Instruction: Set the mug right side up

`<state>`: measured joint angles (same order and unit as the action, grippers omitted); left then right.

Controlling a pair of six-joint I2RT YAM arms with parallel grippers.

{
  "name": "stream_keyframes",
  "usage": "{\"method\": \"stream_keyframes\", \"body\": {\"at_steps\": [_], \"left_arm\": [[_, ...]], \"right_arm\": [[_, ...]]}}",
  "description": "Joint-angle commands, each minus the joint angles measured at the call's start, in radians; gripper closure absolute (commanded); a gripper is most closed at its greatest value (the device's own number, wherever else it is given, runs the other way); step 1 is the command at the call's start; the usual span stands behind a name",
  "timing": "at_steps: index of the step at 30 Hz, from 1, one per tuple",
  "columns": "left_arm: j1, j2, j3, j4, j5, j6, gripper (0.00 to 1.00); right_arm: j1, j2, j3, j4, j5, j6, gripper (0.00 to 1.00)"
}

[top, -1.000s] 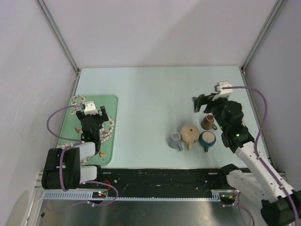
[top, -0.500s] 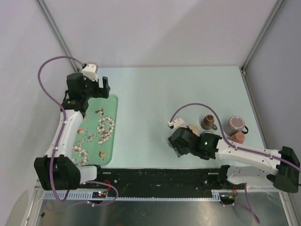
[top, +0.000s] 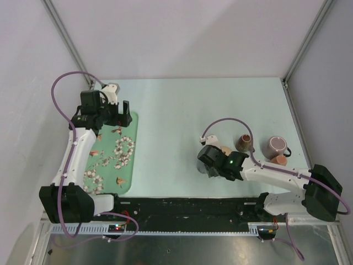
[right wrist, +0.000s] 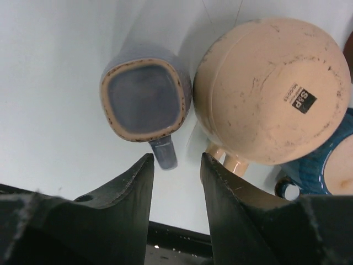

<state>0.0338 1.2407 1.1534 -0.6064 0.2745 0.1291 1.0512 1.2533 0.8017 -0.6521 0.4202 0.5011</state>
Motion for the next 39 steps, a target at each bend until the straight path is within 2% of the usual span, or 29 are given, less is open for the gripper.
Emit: {"method": "stream_keyframes", "body": {"at_steps": [1, 6, 8, 9, 12, 14, 17, 19, 22, 24, 26, 29, 34, 39], "left_arm": [[0.005, -0.039, 0.072, -0.045, 0.023, -0.003, 0.01], [0.006, -0.037, 0.120, -0.079, 0.056, -0.027, 0.02], [0.005, -0.039, 0.131, -0.088, 0.075, -0.040, 0.03], [0.004, -0.039, 0.136, -0.092, 0.080, -0.045, 0.04], [0.004, -0.039, 0.143, -0.106, 0.100, -0.048, 0.06], [0.005, -0.040, 0.155, -0.122, 0.122, -0.043, 0.07], [0.004, -0.041, 0.199, -0.168, 0.225, -0.042, 0.09], [0.004, -0.042, 0.237, -0.201, 0.348, -0.062, 0.10], [-0.015, -0.053, 0.294, -0.223, 0.526, -0.106, 0.10], [-0.068, -0.070, 0.332, -0.228, 0.598, -0.112, 0.09], [-0.112, -0.080, 0.372, -0.228, 0.662, -0.132, 0.07], [-0.151, -0.073, 0.442, -0.228, 0.730, -0.203, 0.05], [-0.201, -0.050, 0.532, -0.228, 0.813, -0.297, 0.02], [-0.260, -0.029, 0.541, -0.224, 0.798, -0.335, 0.03]], "right_arm": [[-0.031, 0.025, -0.031, 0.115, -0.046, -0.031, 0.55], [-0.041, 0.089, -0.039, 0.172, -0.092, -0.062, 0.57], [-0.044, 0.113, -0.039, 0.188, -0.099, -0.069, 0.61], [-0.046, 0.120, -0.039, 0.198, -0.101, -0.072, 0.67], [-0.053, 0.107, -0.028, 0.213, -0.122, -0.077, 0.93], [-0.048, 0.068, -0.002, 0.200, -0.141, -0.077, 0.98], [-0.040, -0.031, 0.044, 0.231, -0.189, -0.072, 1.00], [-0.067, -0.137, 0.056, 0.333, -0.239, -0.033, 1.00], [-0.133, -0.267, 0.059, 0.557, -0.293, 0.052, 1.00], [-0.170, -0.296, 0.059, 0.738, -0.328, 0.102, 1.00], [-0.194, -0.285, 0.063, 0.908, -0.369, 0.147, 1.00], [-0.209, -0.229, 0.095, 1.073, -0.426, 0.199, 1.00], [-0.193, -0.137, 0.207, 1.157, -0.512, 0.235, 1.00], [-0.158, -0.048, 0.292, 1.196, -0.566, 0.250, 1.00]]}}
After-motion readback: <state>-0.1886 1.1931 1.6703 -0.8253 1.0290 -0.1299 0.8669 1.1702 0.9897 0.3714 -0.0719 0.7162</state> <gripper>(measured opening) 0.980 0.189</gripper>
